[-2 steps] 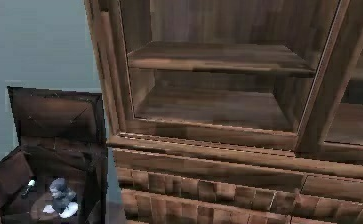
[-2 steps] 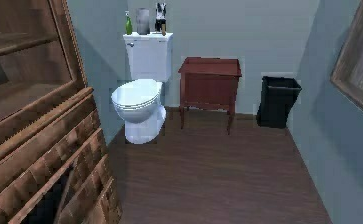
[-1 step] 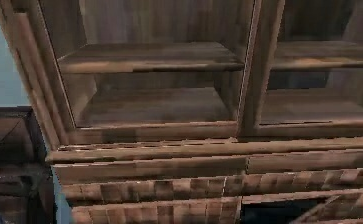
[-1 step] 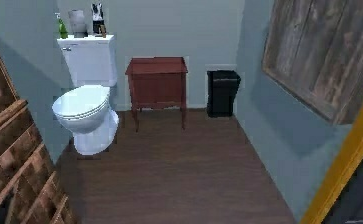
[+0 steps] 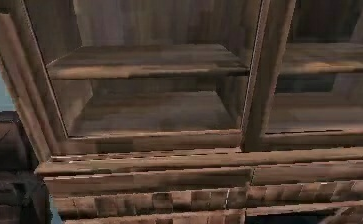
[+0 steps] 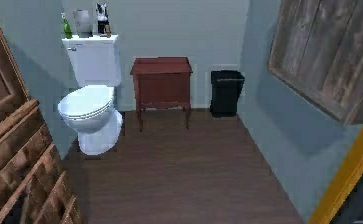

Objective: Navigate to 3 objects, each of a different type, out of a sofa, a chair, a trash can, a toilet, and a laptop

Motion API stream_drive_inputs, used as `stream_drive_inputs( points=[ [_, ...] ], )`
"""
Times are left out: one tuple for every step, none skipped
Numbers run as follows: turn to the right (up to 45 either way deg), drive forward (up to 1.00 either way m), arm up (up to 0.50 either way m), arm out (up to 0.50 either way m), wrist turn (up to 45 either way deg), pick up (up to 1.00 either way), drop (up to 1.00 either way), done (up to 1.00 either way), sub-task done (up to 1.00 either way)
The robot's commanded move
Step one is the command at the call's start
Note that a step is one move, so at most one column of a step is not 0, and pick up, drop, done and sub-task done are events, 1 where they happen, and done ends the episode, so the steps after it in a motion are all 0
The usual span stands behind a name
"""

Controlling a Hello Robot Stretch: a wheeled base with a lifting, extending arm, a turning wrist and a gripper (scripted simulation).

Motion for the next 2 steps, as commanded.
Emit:
stream_drive_inputs(
  points=[
    [-45.0, 0.00, 0.00, 0.00, 0.0, 0.00, 0.00, 0.00, 0.00],
    [-12.0, 0.00, 0.00, 0.00, 0.0, 0.00, 0.00, 0.00, 0.00]
  ],
)
